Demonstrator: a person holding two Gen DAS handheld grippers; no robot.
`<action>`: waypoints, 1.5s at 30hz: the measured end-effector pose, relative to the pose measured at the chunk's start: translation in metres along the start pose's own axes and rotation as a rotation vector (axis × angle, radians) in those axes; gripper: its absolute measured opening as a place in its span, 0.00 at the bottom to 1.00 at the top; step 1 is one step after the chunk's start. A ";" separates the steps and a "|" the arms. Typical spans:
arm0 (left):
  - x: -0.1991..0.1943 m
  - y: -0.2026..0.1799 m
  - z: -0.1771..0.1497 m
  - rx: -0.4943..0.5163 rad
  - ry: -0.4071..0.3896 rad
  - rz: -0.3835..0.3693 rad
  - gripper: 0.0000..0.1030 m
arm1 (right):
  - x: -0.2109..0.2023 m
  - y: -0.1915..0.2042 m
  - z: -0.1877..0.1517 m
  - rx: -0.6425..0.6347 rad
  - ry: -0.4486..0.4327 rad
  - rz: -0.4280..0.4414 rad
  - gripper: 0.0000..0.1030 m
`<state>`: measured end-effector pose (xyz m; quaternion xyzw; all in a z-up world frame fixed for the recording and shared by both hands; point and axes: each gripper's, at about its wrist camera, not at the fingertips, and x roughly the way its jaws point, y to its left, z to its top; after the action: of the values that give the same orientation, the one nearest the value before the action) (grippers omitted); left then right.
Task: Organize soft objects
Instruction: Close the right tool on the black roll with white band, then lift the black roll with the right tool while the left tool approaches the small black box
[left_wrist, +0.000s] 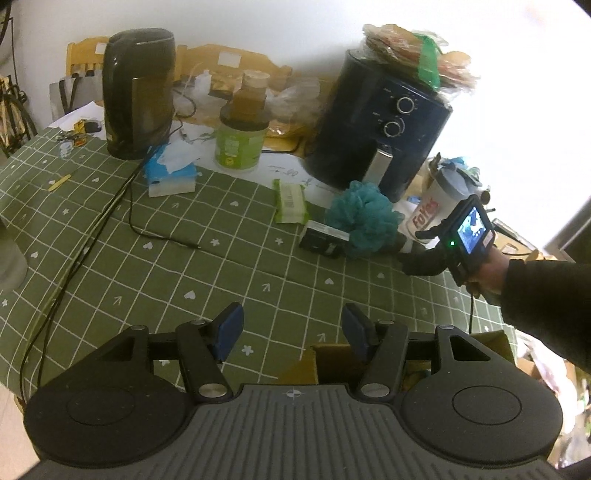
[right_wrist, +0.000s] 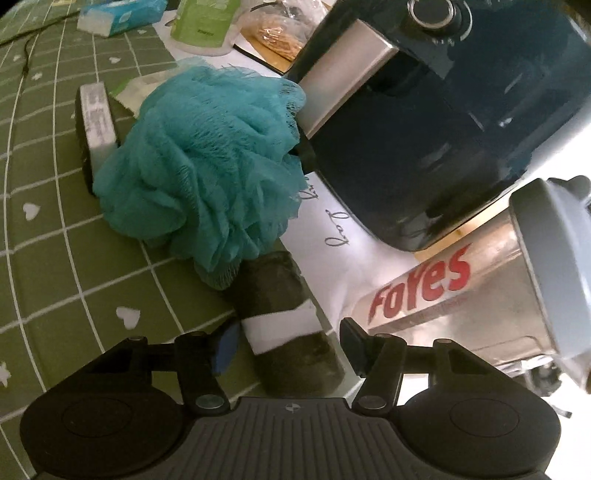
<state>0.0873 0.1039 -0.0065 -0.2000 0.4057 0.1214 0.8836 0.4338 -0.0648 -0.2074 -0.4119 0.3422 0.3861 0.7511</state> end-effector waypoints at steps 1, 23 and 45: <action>0.000 0.000 0.000 -0.002 0.001 0.002 0.56 | 0.003 -0.003 0.001 0.021 0.008 0.018 0.57; 0.001 -0.015 0.009 0.031 -0.013 -0.010 0.56 | 0.007 -0.051 -0.025 0.560 0.164 0.274 0.58; -0.004 -0.023 0.015 0.088 -0.025 -0.007 0.56 | -0.003 -0.050 -0.021 0.603 0.067 0.230 0.45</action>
<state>0.1036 0.0896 0.0109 -0.1610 0.3987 0.1030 0.8970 0.4709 -0.1021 -0.1959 -0.1419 0.5099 0.3358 0.7792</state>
